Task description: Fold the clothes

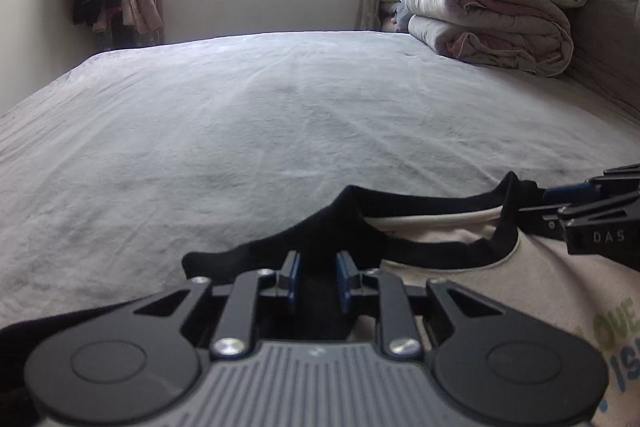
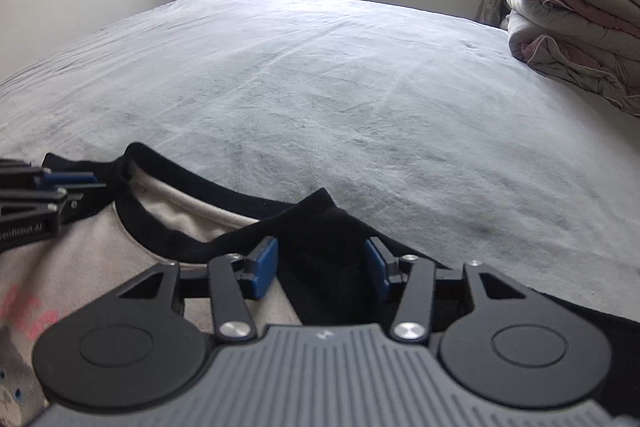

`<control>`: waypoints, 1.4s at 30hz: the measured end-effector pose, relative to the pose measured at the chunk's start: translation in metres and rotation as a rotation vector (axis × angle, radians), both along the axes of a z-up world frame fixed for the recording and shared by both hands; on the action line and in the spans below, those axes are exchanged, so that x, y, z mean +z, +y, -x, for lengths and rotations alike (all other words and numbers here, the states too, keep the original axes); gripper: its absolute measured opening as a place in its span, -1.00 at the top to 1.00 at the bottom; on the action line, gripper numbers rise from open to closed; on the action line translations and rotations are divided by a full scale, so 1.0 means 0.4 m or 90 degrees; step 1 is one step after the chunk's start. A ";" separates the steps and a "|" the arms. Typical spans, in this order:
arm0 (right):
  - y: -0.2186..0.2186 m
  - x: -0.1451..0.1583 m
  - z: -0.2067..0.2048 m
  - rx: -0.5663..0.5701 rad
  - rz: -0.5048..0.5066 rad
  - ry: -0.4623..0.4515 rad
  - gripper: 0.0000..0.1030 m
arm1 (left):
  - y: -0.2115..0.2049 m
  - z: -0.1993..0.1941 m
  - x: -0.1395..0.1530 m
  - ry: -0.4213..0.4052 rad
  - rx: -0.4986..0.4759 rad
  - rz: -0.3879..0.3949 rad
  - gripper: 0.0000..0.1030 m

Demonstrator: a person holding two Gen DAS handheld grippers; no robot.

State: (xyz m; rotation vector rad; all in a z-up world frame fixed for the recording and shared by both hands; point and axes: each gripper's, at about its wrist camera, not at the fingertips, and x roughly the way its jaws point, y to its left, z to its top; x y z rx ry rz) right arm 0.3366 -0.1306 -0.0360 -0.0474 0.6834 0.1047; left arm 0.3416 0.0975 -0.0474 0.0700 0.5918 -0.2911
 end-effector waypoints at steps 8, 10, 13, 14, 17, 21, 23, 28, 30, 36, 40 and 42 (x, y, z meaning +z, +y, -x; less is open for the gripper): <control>0.020 0.046 0.057 -0.033 -0.006 -0.019 -0.03 | 0.071 0.083 0.065 -0.042 0.036 0.026 0.17; 0.034 0.052 0.076 -0.035 -0.014 -0.019 -0.03 | 0.106 0.113 0.085 -0.058 0.052 0.024 0.05; 0.064 0.065 0.093 -0.043 -0.042 -0.017 -0.05 | 0.175 0.151 0.111 -0.077 0.077 0.015 -0.15; 0.075 0.069 0.096 -0.044 -0.050 -0.016 -0.05 | 0.200 0.161 0.119 -0.082 0.086 0.007 -0.19; 0.121 0.083 0.101 -0.042 -0.069 -0.017 -0.06 | 0.286 0.184 0.139 -0.089 0.119 -0.016 -0.24; 0.198 0.094 0.103 -0.034 -0.089 -0.020 -0.07 | 0.411 0.206 0.149 -0.081 0.180 -0.036 -0.28; 0.237 0.094 0.103 -0.029 -0.095 -0.020 -0.07 | 0.468 0.217 0.147 -0.073 0.212 -0.041 -0.28; 0.338 0.096 0.112 -0.011 -0.104 -0.021 -0.07 | 0.602 0.248 0.136 -0.058 0.286 -0.045 -0.27; 0.370 0.098 0.118 -0.001 -0.105 -0.024 -0.07 | 0.637 0.253 0.133 -0.050 0.305 -0.042 -0.26; 0.472 0.108 0.135 0.034 -0.115 -0.029 -0.07 | 0.711 0.255 0.143 -0.018 0.340 -0.020 -0.18; 0.520 0.116 0.149 0.069 -0.095 -0.037 -0.07 | 0.767 0.274 0.169 -0.007 0.356 0.008 -0.18; 0.538 0.118 0.152 0.081 -0.080 -0.046 -0.07 | 0.795 0.282 0.183 0.000 0.355 0.023 -0.18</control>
